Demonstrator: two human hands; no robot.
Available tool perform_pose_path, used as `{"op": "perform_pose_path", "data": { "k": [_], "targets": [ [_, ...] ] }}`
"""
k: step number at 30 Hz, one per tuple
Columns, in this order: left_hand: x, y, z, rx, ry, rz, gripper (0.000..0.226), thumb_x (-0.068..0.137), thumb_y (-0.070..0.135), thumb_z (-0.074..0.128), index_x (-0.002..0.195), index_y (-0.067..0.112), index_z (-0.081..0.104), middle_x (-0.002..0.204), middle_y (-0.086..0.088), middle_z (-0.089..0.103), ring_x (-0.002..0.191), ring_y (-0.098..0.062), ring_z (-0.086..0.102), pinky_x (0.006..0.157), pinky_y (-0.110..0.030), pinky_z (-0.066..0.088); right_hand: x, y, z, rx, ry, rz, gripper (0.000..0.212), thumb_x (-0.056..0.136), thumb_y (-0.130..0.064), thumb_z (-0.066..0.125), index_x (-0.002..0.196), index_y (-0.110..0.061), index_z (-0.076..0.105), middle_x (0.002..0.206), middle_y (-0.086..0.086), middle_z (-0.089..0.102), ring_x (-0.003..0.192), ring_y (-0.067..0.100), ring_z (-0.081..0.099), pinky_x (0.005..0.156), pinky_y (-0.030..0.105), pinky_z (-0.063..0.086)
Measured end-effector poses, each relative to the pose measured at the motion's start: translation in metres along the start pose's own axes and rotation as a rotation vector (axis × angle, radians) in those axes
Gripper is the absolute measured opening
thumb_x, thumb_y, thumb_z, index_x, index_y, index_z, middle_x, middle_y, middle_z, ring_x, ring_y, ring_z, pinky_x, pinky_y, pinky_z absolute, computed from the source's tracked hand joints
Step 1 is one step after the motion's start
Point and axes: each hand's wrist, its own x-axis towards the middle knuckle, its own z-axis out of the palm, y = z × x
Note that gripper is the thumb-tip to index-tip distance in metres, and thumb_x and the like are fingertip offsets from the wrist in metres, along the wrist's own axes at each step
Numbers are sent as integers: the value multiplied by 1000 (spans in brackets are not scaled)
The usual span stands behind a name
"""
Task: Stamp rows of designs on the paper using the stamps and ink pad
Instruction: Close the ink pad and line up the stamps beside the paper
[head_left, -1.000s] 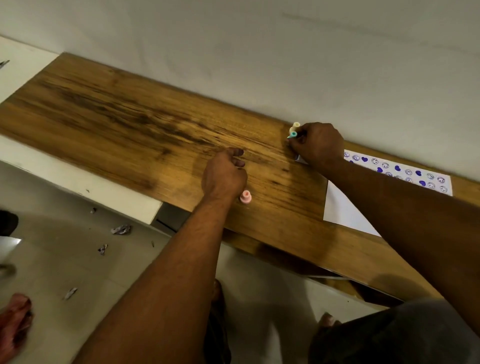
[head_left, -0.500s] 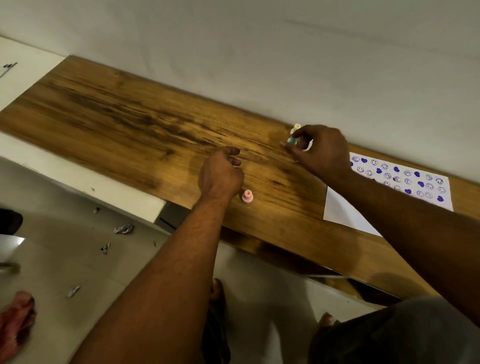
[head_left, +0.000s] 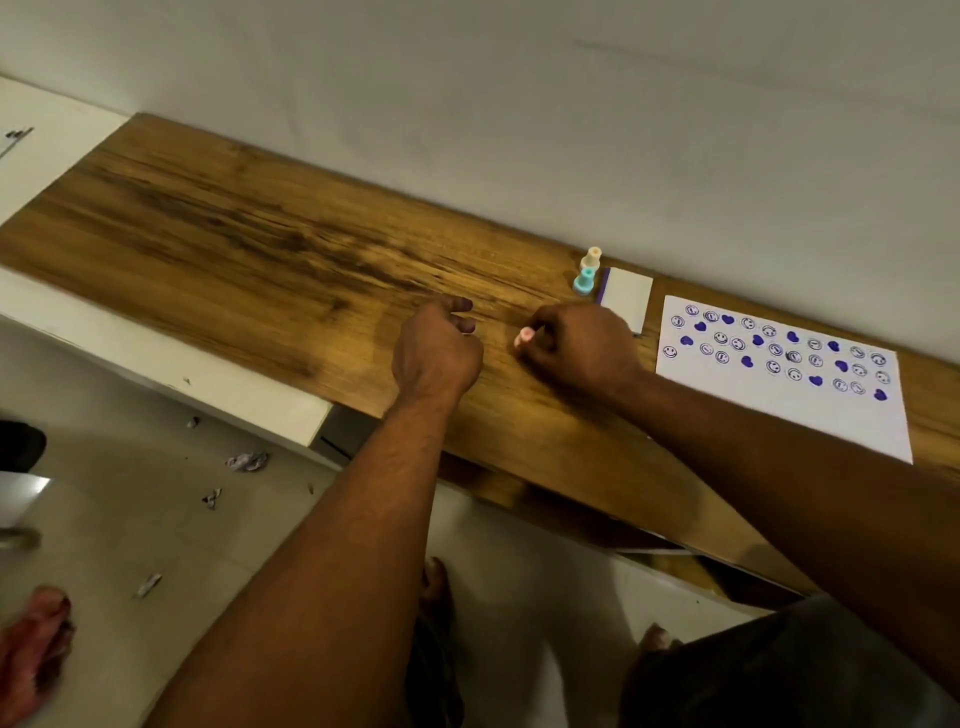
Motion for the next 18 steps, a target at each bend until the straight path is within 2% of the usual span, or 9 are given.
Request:
{"op": "perform_pose_path", "data": {
  "k": [1, 4, 8, 12, 16, 18],
  "targets": [
    [0, 0, 1, -2, -2, 5, 49, 87, 6, 68, 129, 32, 69, 109, 14, 74, 103, -9, 68, 91, -36, 57, 7, 8, -5, -18, 23, 63, 37, 94, -54, 65, 119, -28, 73, 100, -6, 74, 81, 5, 58, 56, 17, 38],
    [-1, 0, 3, -2, -13, 20, 49, 88, 6, 68, 131, 31, 68, 108, 15, 74, 102, -10, 68, 91, -36, 57, 23, 30, -16, -80, 41, 194, 40, 93, -55, 65, 121, -27, 74, 104, 2, 76, 91, 18, 67, 66, 27, 49],
    [0, 1, 5, -2, -16, 9, 51, 87, 4, 67, 130, 31, 69, 108, 14, 74, 101, -10, 69, 90, -35, 57, 25, 44, -22, -147, 84, 250, 41, 89, -57, 64, 116, -27, 76, 101, 6, 76, 94, 26, 69, 69, 30, 47],
    [0, 1, 7, 5, -13, 11, 49, 87, 5, 68, 129, 31, 70, 108, 14, 74, 102, -10, 69, 91, -34, 57, 22, 51, -23, -168, 93, 246, 44, 91, -59, 63, 119, -27, 74, 100, 6, 75, 93, 26, 69, 68, 28, 41],
    [2, 0, 9, 21, -4, 18, 48, 88, 6, 69, 128, 31, 69, 107, 15, 74, 102, -10, 69, 87, -29, 54, 18, 49, -27, -148, 71, 233, 50, 91, -64, 61, 123, -28, 72, 100, 3, 75, 93, 23, 68, 73, 32, 53],
    [2, 1, 10, 35, -5, 30, 48, 88, 7, 69, 129, 32, 69, 107, 15, 74, 102, -11, 69, 88, -30, 55, 13, 48, -36, -99, 121, 240, 54, 88, -71, 61, 121, -30, 73, 93, -4, 75, 87, 18, 69, 71, 31, 54]
  ]
}}
